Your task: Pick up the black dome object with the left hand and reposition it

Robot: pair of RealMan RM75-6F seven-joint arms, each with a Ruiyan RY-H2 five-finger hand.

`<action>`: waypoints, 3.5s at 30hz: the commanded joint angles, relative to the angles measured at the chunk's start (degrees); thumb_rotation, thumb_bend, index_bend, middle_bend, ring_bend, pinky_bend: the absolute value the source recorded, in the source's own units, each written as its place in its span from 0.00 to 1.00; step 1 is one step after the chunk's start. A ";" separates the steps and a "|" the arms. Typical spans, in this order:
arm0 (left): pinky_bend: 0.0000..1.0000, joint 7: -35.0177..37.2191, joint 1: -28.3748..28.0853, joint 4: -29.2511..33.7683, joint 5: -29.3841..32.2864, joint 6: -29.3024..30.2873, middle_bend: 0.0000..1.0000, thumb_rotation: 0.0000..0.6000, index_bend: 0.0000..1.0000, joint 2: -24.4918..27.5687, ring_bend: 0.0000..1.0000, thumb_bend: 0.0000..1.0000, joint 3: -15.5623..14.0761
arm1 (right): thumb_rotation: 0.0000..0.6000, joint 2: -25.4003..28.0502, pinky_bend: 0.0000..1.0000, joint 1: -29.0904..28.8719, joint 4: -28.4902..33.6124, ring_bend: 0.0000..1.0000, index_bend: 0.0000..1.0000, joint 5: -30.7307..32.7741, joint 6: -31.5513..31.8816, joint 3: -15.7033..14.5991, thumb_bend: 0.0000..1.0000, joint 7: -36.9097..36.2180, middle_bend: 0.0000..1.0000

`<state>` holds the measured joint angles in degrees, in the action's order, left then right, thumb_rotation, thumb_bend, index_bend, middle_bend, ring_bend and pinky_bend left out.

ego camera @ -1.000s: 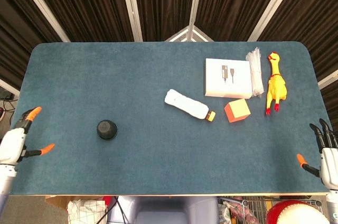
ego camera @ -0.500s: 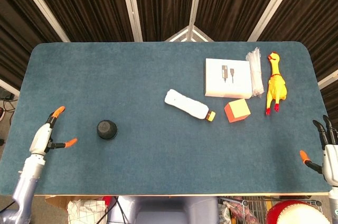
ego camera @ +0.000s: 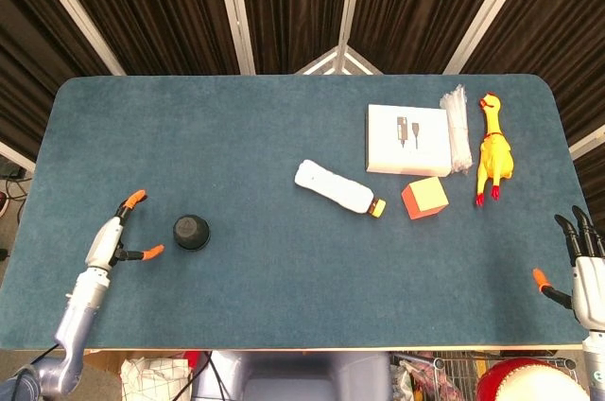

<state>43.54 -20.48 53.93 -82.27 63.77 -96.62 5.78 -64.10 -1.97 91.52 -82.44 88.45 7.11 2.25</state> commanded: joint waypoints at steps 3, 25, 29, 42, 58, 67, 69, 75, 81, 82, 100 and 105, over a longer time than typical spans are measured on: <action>0.09 -0.43 -0.40 -0.23 -0.97 0.89 0.12 1.00 0.07 -1.03 0.00 0.02 -0.51 | 1.00 0.03 0.15 -0.02 0.02 0.16 0.15 -0.01 0.03 0.04 0.26 -0.19 0.01; 0.12 -2.85 -2.94 -2.23 -1.26 0.84 0.16 1.00 0.09 -7.17 0.12 0.05 -0.38 | 1.00 0.82 0.15 0.01 0.57 0.16 0.15 0.45 0.12 0.47 0.26 -1.43 0.01; 0.15 -4.45 -3.24 -2.08 -1.40 1.82 0.16 1.00 0.09 -8.13 0.18 0.05 -0.14 | 1.00 0.90 0.15 0.00 0.69 0.16 0.15 0.41 0.15 0.49 0.26 -1.49 0.01; 0.17 -7.35 -4.09 -1.30 -0.06 1.00 0.16 1.00 0.08 -9.08 0.24 0.10 0.72 | 1.00 1.13 0.15 -0.12 1.15 0.16 0.15 0.69 -0.19 0.58 0.26 -1.81 0.01; 0.19 -10.51 -4.73 -0.61 0.15 0.90 0.15 1.00 0.08 -9.88 0.30 0.22 0.45 | 1.00 1.17 0.15 -0.14 1.21 0.17 0.15 0.74 -0.20 0.56 0.26 -1.77 0.01; 0.17 -10.20 -4.58 -0.18 1.09 -1.14 0.13 1.00 0.08 -7.84 0.23 0.17 0.09 | 1.00 1.17 0.15 -0.15 1.21 0.17 0.15 0.75 -0.19 0.55 0.26 -1.77 0.01; 0.21 -9.93 -4.57 0.00 1.15 -1.34 0.13 1.00 0.08 -7.41 0.29 0.17 0.06 | 1.00 1.17 0.15 -0.15 1.21 0.17 0.15 0.75 -0.19 0.55 0.26 -1.77 0.01; 0.34 -11.70 -4.23 -0.12 1.52 -0.69 0.15 1.00 0.07 -6.97 0.45 0.31 0.21 | 1.00 1.17 0.15 -0.16 1.21 0.17 0.15 0.75 -0.18 0.54 0.26 -1.77 0.01; 0.40 -14.49 -3.72 -0.03 2.29 0.45 0.15 1.00 0.07 -6.81 0.50 0.43 0.78 | 1.00 1.17 0.15 -0.16 1.21 0.17 0.15 0.76 -0.18 0.54 0.26 -1.77 0.01; 0.40 -15.03 -3.67 0.03 2.40 0.62 0.16 1.00 0.07 -6.81 0.50 0.45 0.87 | 1.00 1.17 0.15 -0.16 1.21 0.17 0.15 0.76 -0.18 0.53 0.26 -1.77 0.01; 0.41 -20.29 -5.18 15.07 4.44 3.84 0.19 1.00 0.07 1.98 0.51 0.54 7.29 | 1.00 1.17 0.15 -0.17 1.21 0.17 0.15 0.77 -0.17 0.52 0.26 -1.78 0.01; 0.41 -24.60 -4.94 25.76 6.69 5.69 0.20 1.00 0.07 7.52 0.51 0.54 10.82 | 1.00 1.17 0.15 -0.17 1.21 0.17 0.15 0.77 -0.17 0.52 0.26 -1.78 0.01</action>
<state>22.05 -25.35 73.71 -77.17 68.01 -93.08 14.02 -62.93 -2.15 92.73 -81.67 88.29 7.62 0.48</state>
